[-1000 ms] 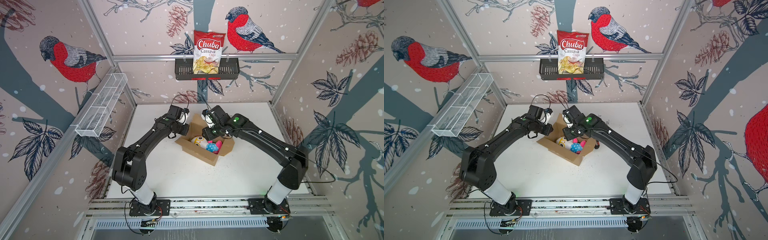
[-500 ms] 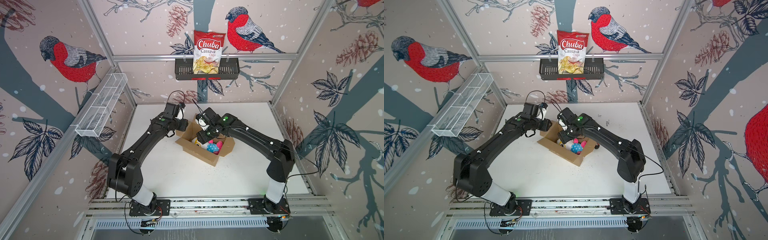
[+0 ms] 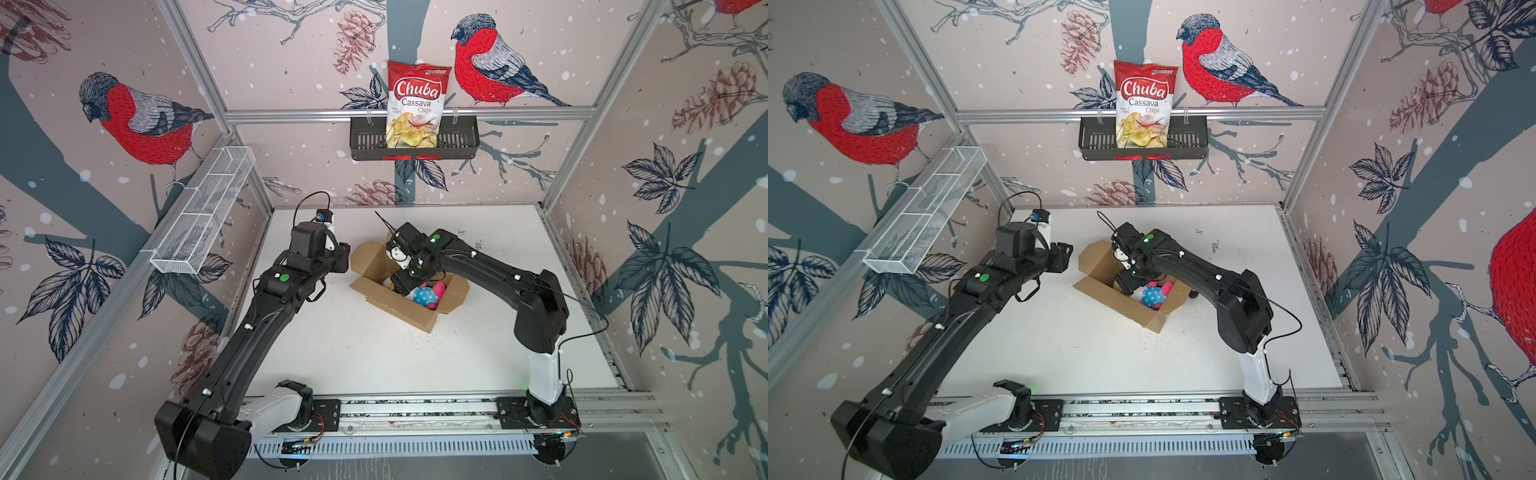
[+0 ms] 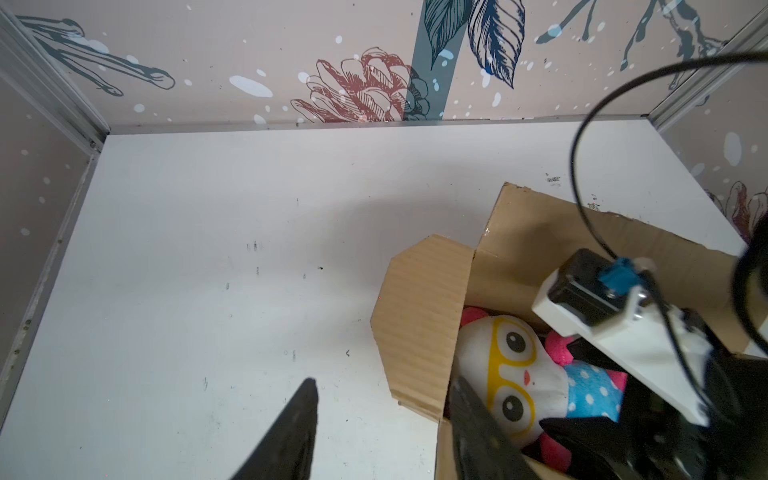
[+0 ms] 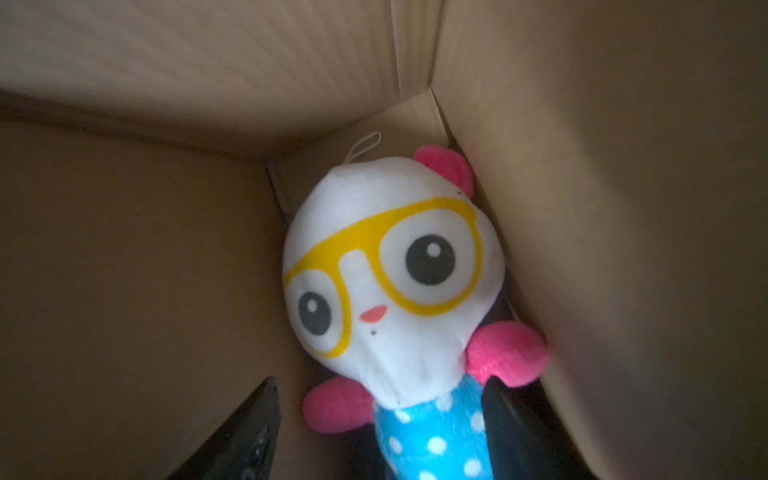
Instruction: Unpack the express box
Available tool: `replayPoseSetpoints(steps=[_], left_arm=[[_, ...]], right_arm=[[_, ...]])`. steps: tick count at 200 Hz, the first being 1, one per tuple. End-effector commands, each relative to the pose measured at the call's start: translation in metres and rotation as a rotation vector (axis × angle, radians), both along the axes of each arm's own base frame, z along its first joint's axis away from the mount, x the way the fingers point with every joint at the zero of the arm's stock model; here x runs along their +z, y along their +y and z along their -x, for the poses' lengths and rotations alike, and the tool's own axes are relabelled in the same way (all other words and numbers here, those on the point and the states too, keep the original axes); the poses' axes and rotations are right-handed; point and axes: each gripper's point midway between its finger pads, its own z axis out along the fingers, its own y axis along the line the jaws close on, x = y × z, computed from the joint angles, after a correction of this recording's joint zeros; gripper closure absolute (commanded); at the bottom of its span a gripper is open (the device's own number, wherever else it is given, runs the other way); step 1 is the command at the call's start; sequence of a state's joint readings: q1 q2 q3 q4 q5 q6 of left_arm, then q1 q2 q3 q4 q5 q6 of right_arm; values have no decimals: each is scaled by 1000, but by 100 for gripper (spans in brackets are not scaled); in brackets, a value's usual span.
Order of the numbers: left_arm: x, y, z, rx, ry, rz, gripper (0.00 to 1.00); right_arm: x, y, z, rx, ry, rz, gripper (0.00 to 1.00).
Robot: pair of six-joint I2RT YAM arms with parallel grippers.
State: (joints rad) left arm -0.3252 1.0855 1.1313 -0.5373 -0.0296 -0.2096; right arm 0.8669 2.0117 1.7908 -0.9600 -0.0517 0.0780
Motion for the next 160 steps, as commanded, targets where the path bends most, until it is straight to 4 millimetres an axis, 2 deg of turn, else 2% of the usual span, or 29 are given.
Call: replayPoseSetpoints(steps=[1, 48, 135, 152, 160], left_arm=[[-3, 6, 10, 35, 22, 22, 48], [-14, 11, 24, 52, 53, 42, 48], [-21, 5, 27, 34, 78, 67, 47], [-24, 4, 28, 27, 86, 72, 44], [-25, 3, 28, 24, 86, 76, 43]], right_arm=[[-12, -4, 4, 20, 35, 41, 24], [-37, -4, 2, 15, 79, 76, 24], [-68, -1, 5, 0, 141, 78, 33], [-72, -1, 6, -5, 148, 82, 38], [-73, -1, 5, -11, 146, 85, 44]])
